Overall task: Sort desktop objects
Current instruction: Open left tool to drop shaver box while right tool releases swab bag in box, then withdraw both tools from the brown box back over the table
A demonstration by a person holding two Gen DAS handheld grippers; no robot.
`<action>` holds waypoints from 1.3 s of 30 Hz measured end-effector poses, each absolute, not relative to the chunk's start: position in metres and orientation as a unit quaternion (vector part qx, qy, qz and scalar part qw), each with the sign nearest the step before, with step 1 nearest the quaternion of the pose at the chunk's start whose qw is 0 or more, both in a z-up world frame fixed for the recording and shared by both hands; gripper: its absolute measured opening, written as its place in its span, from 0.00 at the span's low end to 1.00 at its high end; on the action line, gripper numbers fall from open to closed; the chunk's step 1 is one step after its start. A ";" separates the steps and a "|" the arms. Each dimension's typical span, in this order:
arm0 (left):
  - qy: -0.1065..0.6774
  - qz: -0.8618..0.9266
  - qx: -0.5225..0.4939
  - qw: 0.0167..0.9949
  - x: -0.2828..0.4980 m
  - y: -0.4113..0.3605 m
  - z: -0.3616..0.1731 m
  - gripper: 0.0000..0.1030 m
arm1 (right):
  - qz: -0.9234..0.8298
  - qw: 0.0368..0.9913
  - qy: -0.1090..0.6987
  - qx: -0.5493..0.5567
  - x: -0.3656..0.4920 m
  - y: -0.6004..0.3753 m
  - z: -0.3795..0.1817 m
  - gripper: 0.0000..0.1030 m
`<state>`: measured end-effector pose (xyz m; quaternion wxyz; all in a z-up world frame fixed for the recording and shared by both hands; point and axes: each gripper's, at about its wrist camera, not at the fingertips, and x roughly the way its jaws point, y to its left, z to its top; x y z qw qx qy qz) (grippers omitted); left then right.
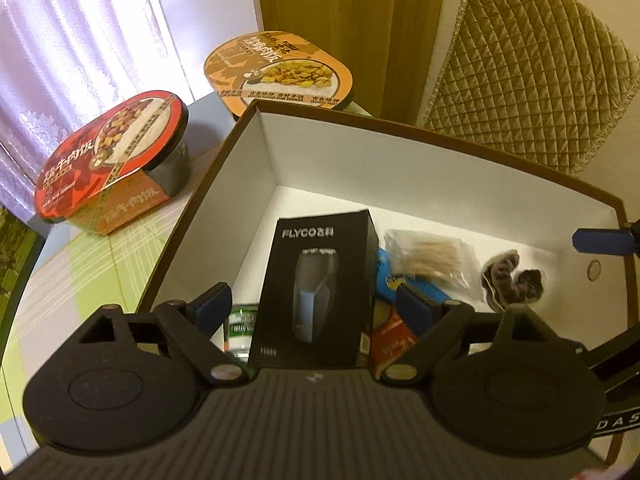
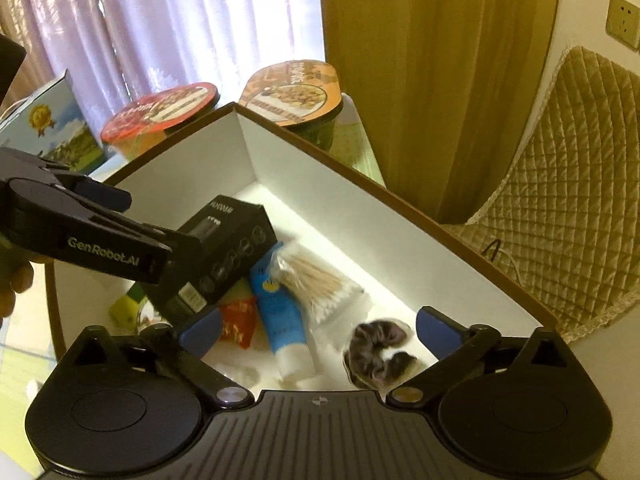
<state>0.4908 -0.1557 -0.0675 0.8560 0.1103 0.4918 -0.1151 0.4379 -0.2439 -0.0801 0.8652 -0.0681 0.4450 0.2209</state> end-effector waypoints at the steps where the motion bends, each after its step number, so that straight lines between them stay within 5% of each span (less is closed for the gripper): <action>1: 0.491 -0.116 0.110 0.856 0.487 -0.155 -0.066 0.84 | 0.221 0.864 0.446 -0.069 0.435 -0.245 -0.080 0.98; 39: 0.423 -0.082 0.087 0.898 0.315 -0.121 0.008 0.91 | 0.233 0.889 0.387 -0.075 0.289 -0.264 -0.024 0.98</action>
